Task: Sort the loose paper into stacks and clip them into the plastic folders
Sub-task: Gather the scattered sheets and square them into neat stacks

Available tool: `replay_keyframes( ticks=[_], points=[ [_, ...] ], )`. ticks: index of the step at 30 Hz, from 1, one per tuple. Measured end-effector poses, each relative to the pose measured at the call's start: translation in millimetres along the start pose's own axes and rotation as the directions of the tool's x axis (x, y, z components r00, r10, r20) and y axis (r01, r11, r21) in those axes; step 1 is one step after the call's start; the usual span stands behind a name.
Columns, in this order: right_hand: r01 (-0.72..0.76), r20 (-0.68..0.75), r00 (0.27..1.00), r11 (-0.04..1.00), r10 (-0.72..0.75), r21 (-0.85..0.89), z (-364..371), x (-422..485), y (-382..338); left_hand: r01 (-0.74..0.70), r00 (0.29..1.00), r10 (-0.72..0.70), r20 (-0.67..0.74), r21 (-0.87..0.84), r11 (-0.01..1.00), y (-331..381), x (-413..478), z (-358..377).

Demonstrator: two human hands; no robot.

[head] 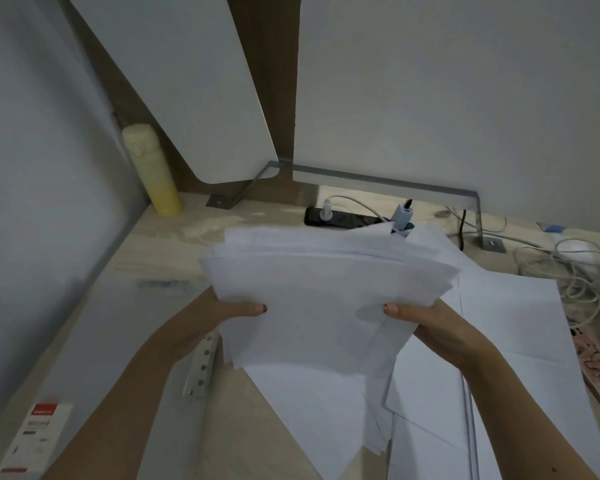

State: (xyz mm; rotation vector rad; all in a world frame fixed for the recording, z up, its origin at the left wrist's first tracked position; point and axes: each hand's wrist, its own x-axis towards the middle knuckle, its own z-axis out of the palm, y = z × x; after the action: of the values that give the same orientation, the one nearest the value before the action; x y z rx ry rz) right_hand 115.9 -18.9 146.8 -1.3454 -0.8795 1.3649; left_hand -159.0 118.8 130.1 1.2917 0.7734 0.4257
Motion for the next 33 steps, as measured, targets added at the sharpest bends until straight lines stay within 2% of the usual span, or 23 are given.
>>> replay_keyframes(
  ticks=[2, 4, 8, 13, 18, 20, 22, 27, 29, 33],
  points=[
    [-0.031, 0.025, 0.999, 0.999, 0.032, -0.041, 9, 2, -1, -0.018, 1.000, 0.018, -0.001, 0.001, 1.000, 4, 1, 10],
    [-0.023, -0.009, 1.000, 0.998, 0.023, -0.061, 20, 4, 0, -0.049, 0.998, 0.048, -0.037, -0.015, 0.999, 6, 4, 18],
    [0.053, -0.110, 0.993, 0.999, -0.052, 0.009, 25, 4, -8, -0.128, 0.988, 0.123, -0.090, -0.051, 0.990, 11, 5, 25],
    [0.158, -0.117, 0.980, 0.987, -0.161, -0.029, 14, 2, -16, -0.140, 0.986, 0.131, -0.100, -0.082, 0.987, 13, 4, 23],
    [0.043, -0.115, 0.992, 0.993, -0.056, -0.113, 8, 15, 3, -0.091, 0.985, 0.080, -0.151, -0.067, 0.994, 3, 7, 19],
    [0.025, -0.079, 0.996, 0.993, -0.034, -0.116, 12, 22, 5, -0.115, 0.984, 0.104, -0.145, -0.064, 0.991, 3, 9, 18],
    [0.026, -0.107, 0.993, 0.993, -0.038, -0.116, 19, 26, 3, -0.134, 0.983, 0.123, -0.138, -0.079, 0.988, 5, 11, 18],
    [0.120, -0.253, 0.958, 0.990, -0.134, -0.069, 26, 22, -2, -0.240, 0.936, 0.170, -0.307, -0.210, 0.948, 8, 12, 24],
    [0.144, -0.273, 0.950, 0.988, -0.154, -0.058, 23, 17, 1, -0.273, 0.915, 0.186, -0.357, -0.209, 0.939, 1, 9, 24],
    [0.031, -0.255, 0.965, 0.994, -0.057, -0.105, 25, 14, 28, -0.193, 0.894, 0.129, -0.429, -0.111, 0.975, -29, 8, 26]
  ],
)
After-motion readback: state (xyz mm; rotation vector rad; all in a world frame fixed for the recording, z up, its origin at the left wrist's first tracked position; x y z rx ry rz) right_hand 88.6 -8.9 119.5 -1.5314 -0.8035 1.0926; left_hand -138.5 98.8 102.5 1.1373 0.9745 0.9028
